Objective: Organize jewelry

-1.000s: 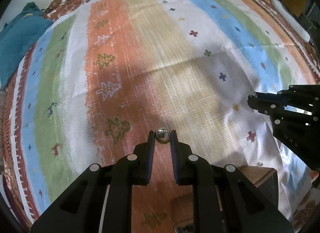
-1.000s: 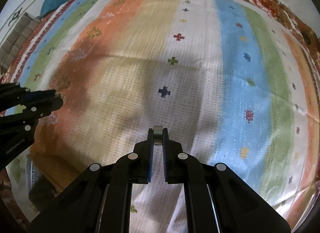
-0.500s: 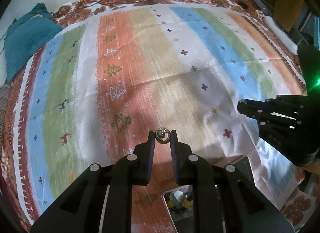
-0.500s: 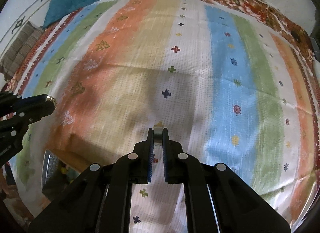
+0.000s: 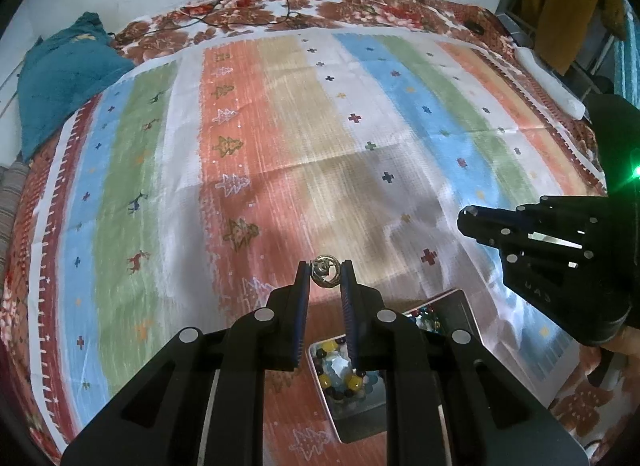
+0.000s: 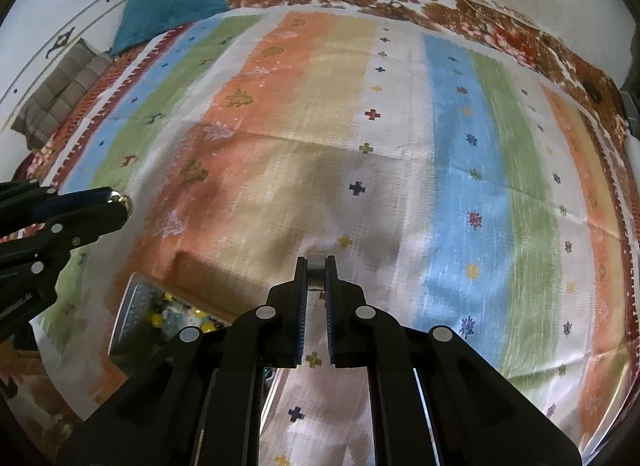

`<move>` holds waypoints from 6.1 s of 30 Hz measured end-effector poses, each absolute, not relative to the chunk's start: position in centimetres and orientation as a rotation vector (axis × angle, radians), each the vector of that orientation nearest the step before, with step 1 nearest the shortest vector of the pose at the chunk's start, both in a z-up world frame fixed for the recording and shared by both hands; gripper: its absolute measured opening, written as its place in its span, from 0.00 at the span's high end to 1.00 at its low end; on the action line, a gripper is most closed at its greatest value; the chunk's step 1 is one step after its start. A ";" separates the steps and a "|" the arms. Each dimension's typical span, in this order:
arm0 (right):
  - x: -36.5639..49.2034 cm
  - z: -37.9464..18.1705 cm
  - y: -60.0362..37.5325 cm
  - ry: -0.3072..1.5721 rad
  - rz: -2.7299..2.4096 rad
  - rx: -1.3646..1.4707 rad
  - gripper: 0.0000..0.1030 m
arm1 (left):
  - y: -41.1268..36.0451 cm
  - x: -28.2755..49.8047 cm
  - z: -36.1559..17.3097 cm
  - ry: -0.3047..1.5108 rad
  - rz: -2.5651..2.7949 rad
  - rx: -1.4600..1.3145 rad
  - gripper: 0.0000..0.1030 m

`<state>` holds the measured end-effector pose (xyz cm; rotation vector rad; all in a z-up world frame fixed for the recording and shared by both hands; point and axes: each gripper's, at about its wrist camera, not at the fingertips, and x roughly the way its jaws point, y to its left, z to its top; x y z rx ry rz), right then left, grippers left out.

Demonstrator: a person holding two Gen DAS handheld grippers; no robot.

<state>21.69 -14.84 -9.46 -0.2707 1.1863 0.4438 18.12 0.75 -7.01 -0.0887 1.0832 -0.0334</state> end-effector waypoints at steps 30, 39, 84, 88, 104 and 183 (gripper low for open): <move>14.8 -7.0 -14.5 1.138 0.536 -0.253 0.91 | -1.1 11.7 -5.7 1.022 -0.034 -0.087 0.85; 13.5 -7.0 -14.0 1.136 0.557 -0.275 0.91 | -1.0 11.1 -5.7 1.019 -0.032 -0.103 0.85; 6.0 -1.3 -18.6 0.897 0.456 -0.217 0.25 | -0.9 2.8 -2.1 0.898 -0.014 -0.147 0.23; 5.0 -0.6 -18.9 0.855 0.451 -0.218 0.18 | -1.6 1.7 -1.4 0.854 0.000 -0.106 0.10; 3.9 -0.1 -19.6 0.843 0.462 -0.182 0.08 | -1.5 0.3 -0.7 0.795 -0.032 -0.135 0.05; 2.7 0.8 -19.4 0.801 0.529 -0.170 0.06 | -3.2 0.0 -0.3 0.778 -0.049 -0.046 0.05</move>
